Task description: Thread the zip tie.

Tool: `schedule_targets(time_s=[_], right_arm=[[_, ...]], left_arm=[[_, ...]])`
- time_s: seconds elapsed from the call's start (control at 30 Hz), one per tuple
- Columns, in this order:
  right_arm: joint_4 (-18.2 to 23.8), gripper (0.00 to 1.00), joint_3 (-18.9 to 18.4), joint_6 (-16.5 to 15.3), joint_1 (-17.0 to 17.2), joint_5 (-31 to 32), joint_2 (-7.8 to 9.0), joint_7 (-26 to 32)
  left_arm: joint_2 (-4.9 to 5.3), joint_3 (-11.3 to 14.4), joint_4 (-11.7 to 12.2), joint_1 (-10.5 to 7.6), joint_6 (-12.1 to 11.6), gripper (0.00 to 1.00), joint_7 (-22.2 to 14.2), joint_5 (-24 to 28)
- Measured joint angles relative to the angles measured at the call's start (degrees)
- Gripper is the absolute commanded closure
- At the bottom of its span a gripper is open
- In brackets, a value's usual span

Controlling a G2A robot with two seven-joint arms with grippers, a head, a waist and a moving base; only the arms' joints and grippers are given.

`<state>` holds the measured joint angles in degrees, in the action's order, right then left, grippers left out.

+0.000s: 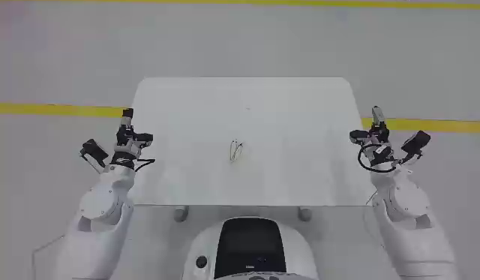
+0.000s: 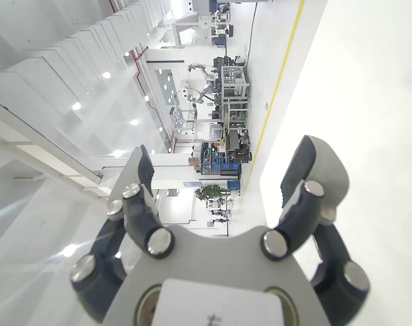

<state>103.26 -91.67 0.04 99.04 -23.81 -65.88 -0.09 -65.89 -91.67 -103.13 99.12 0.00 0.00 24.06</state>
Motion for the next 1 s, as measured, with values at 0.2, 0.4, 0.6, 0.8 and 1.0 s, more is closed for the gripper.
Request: schedule_targets(time_s=[0.2, 0.4, 0.6, 0.8, 1.0], right_arm=[[2.8, 0.0, 2.5, 4.1, -2.1, 11.3, 0.02, -1.1], [3.3, 0.0, 9.7, 14.0, -7.3, 26.9, -0.13, -0.8], [-0.9, 0.0, 17.0, 19.6, -12.5, 33.1, -1.09, -0.8], [-0.9, 0.0, 16.9, 19.4, -12.4, 33.0, -1.08, -0.8], [-0.9, 0.0, 16.9, 19.4, -12.5, 33.2, -1.08, -0.9]], left_arm=[[0.0, 0.0, 0.0, 0.0, 0.0, 0.0, 0.0, 0.0], [0.0, 0.0, 0.0, 0.0, 0.0, 0.0, 0.0, 0.0], [0.0, 0.0, 0.0, 0.0, 0.0, 0.0, 0.0, 0.0], [0.0, 0.0, 0.0, 0.0, 0.0, 0.0, 0.0, 0.0], [0.0, 0.0, 0.0, 0.0, 0.0, 0.0, 0.0, 0.0]])
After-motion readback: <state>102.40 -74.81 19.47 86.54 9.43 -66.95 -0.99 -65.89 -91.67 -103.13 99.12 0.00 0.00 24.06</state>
